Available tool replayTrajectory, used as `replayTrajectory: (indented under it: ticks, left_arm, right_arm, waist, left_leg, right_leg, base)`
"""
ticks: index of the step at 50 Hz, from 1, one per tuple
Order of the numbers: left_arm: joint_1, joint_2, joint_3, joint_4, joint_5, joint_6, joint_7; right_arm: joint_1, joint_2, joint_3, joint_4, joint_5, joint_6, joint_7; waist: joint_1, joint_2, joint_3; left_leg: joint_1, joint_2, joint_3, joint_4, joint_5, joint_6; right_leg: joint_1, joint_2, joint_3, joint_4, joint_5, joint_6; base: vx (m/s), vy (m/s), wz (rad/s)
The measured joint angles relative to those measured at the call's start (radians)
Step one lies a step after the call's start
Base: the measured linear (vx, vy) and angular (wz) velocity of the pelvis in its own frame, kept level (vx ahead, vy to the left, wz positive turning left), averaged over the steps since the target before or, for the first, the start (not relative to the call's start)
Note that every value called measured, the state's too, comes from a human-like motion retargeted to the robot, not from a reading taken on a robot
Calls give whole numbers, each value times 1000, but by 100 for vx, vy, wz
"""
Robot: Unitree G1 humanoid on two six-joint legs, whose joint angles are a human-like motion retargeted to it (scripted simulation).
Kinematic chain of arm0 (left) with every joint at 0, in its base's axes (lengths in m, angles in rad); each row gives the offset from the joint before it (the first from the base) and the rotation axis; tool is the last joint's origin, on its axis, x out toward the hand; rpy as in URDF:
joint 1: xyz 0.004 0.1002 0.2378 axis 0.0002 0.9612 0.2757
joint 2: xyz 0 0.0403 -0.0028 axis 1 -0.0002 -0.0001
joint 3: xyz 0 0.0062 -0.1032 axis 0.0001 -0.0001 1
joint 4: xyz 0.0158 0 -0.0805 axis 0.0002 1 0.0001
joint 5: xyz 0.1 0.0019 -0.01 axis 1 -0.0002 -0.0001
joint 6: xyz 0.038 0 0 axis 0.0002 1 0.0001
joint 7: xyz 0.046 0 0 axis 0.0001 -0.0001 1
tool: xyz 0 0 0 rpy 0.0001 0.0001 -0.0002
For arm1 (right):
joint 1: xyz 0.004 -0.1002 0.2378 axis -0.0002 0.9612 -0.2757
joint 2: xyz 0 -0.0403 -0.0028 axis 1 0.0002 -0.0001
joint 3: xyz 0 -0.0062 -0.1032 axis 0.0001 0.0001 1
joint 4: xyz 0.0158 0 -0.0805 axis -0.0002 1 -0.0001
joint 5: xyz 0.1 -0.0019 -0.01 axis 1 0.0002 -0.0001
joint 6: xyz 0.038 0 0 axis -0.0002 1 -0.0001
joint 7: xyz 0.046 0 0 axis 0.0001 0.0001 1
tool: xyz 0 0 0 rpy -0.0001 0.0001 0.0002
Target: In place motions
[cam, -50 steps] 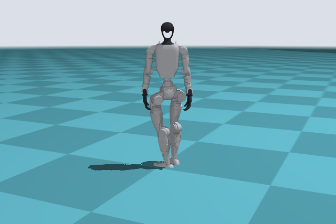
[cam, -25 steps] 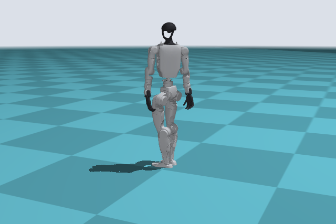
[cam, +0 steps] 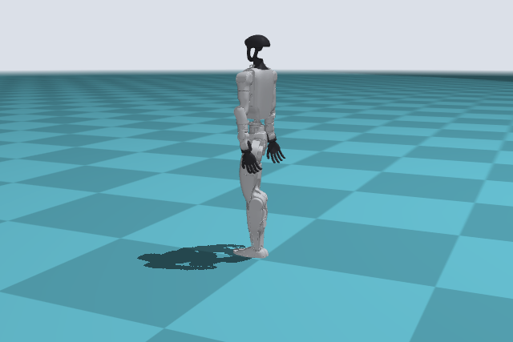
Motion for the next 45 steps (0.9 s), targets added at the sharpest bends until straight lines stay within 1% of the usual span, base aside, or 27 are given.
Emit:
replayTrajectory:
  ticks: [2,5,10,15,20,22,24,30,35,37,41,45]
  left_arm:
    - [1,-3,6,9,5,0,2]
    - [6,-9,-1,9,5,-1,7]
    - [1,-5,-5,0,7,3,9]
    - [-7,6,-13,-4,15,12,-1]
    - [-4,10,-9,-8,5,13,-5]
    - [-4,12,-13,-7,3,14,-8]
    - [-4,13,-19,-8,0,15,-9]
    - [5,15,-8,-32,-3,15,-18]
    - [13,5,-2,-47,-11,15,-28]
    - [7,0,-4,-47,-12,16,-31]
    - [-31,-3,-12,-47,-6,24,-32]
    - [-80,7,-35,-63,8,31,-32]
  right_arm:
    - [-4,2,2,-1,9,-14,-7]
    - [4,8,-24,-7,70,-38,-11]
    - [6,21,-59,-10,178,-42,37]
    - [0,20,-57,-11,163,-47,34]
    - [-1,18,-67,-15,153,-50,36]
    - [-3,18,-79,-15,166,-46,37]
    - [-6,17,-91,-16,183,-42,38]
    - [-20,16,-107,-17,229,-38,38]
    - [-37,9,-126,-14,250,-28,28]
    - [-46,6,-136,-13,269,-25,22]
    - [-67,1,-149,3,315,-14,2]
    - [-66,-5,-165,45,382,-9,-20]
  waist:
    - [111,-7,-6]
    - [92,-2,-7]
    - [108,-5,-5]
    - [184,-8,-6]
    - [236,-5,-9]
    - [212,1,-13]
    - [135,9,-19]
    - [57,32,-21]
    - [28,71,-21]
    - [-3,97,-11]
    - [-101,151,22]
    - [-76,172,35]
  left_leg:
    - [20,17,103,-34,-14,4]
    - [30,8,81,-41,-15,18]
    - [17,24,138,-30,-24,16]
    - [-20,69,293,-1,-40,7]
    - [-10,107,448,-7,-66,10]
    - [2,119,473,-12,-80,6]
    - [14,130,453,-11,-96,-7]
    - [31,169,555,-10,-142,-15]
    - [50,199,687,-25,-174,-26]
    - [55,212,725,-33,-181,-30]
    - [49,235,762,-40,-189,-33]
    - [57,252,883,-41,-206,-49]
  right_leg:
    - [-12,6,109,23,-16,2]
    - [-14,11,89,23,-16,3]
    - [-23,23,143,21,-8,-6]
    - [-54,44,302,34,13,-19]
    - [-93,75,477,53,43,-24]
    - [-107,82,511,58,53,-21]
    - [-118,73,501,59,58,-13]
    - [-167,106,637,75,95,2]
    - [-202,152,784,80,131,22]
    - [-205,168,822,75,141,33]
    - [-231,203,852,79,156,35]
    - [-212,238,970,55,169,38]
  base:
    - [0,-3,-183]
    - [-1,-5,-2]
    - [-3,-7,-58]
    - [-5,-11,-161]
    - [-9,-16,-187]
    - [-14,-18,-87]
    - [-14,-15,-25]
    - [-23,-14,-143]
    - [-23,-3,-194]
    - [-20,3,-144]
    - [-17,9,-98]
    - [-11,7,-151]
